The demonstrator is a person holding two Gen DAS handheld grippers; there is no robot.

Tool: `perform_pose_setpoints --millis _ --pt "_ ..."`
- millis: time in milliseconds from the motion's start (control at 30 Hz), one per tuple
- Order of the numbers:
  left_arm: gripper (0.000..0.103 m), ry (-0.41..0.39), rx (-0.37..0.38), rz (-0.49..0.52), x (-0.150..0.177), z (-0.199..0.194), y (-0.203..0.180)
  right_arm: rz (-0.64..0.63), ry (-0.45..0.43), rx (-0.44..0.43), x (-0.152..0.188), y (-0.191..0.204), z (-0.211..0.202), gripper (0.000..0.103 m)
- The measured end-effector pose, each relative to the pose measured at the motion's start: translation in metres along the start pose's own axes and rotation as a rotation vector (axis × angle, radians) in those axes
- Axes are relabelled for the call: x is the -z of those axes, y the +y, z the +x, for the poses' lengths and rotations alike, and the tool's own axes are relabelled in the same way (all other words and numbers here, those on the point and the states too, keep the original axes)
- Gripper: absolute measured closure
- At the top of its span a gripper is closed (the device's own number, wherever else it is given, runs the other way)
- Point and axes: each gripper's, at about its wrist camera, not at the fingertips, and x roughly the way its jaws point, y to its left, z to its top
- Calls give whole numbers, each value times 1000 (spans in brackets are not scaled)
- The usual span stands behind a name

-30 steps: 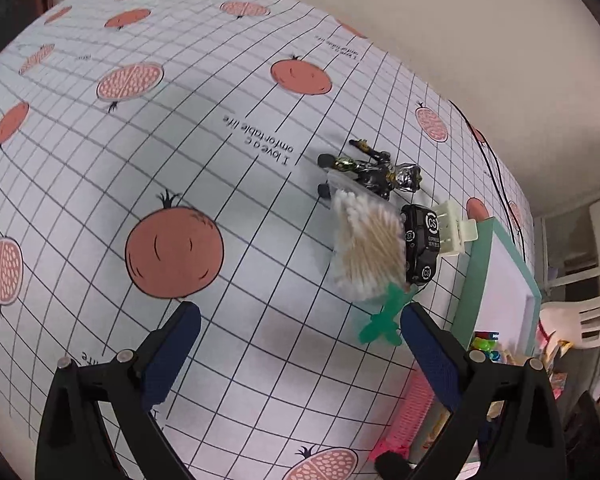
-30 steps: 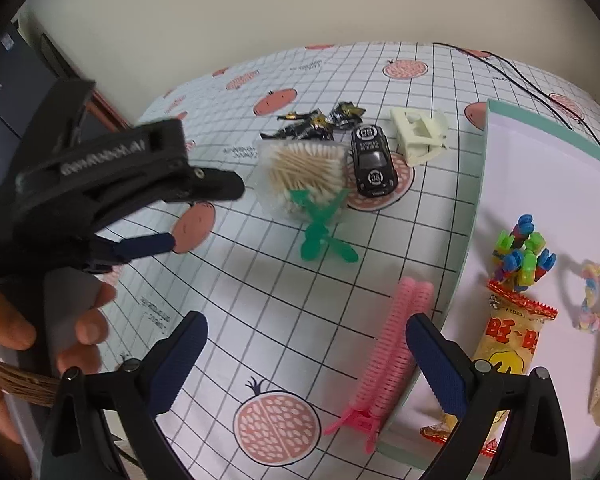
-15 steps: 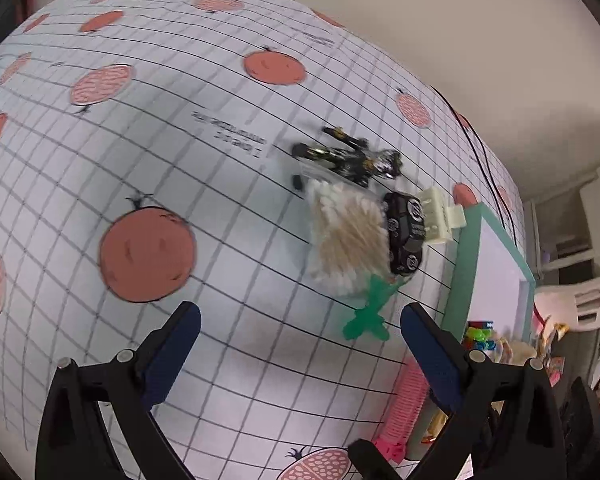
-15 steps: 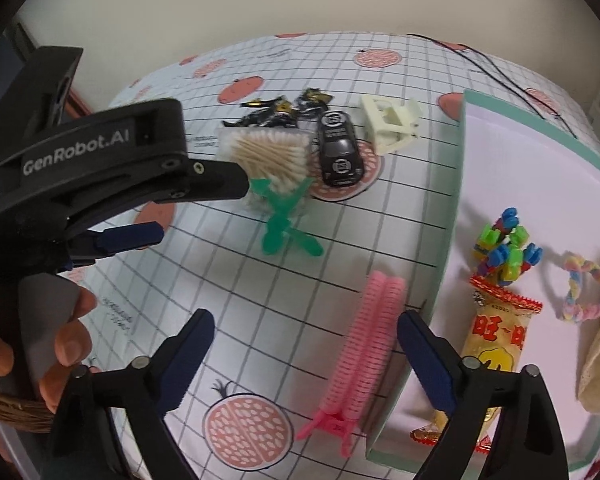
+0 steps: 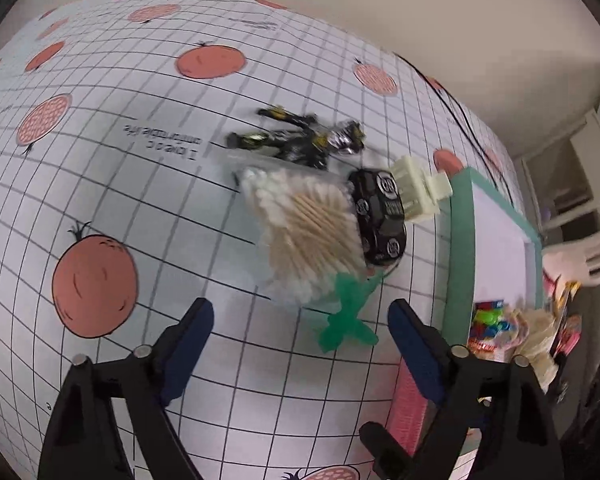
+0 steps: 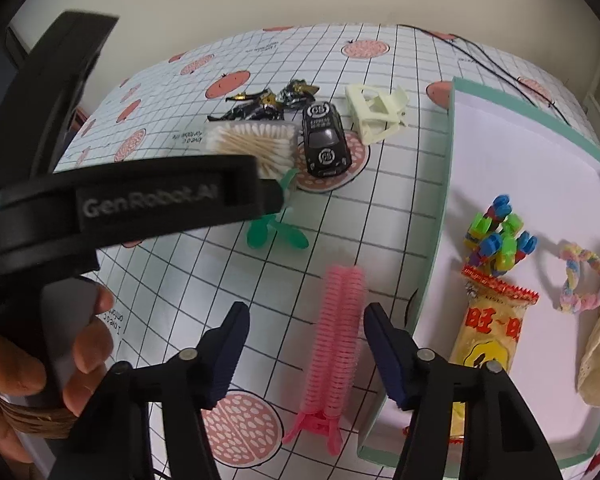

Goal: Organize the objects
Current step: 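Move the left gripper to the green figure while the right approaches the pink roller, then grasp the green plastic figure with the left gripper while the right grasps the pink roller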

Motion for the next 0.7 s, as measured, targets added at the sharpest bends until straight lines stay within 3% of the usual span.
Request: perform_pose_setpoints --millis 233,267,467,600,700 --pt "31 13 -32 85 3 10 -18 -15 17 1 2 0 3 58" --pt "37 13 -36 96 4 10 -20 -14 18 3 3 -1 3 58" --pt "51 21 -53 141 5 19 -30 -27 35 7 5 0 6 62" --pt "53 6 -67 161 3 24 -35 -36 42 4 5 2 7 71" --pt "69 -3 -83 176 4 25 -40 -42 46 6 6 4 6 73"
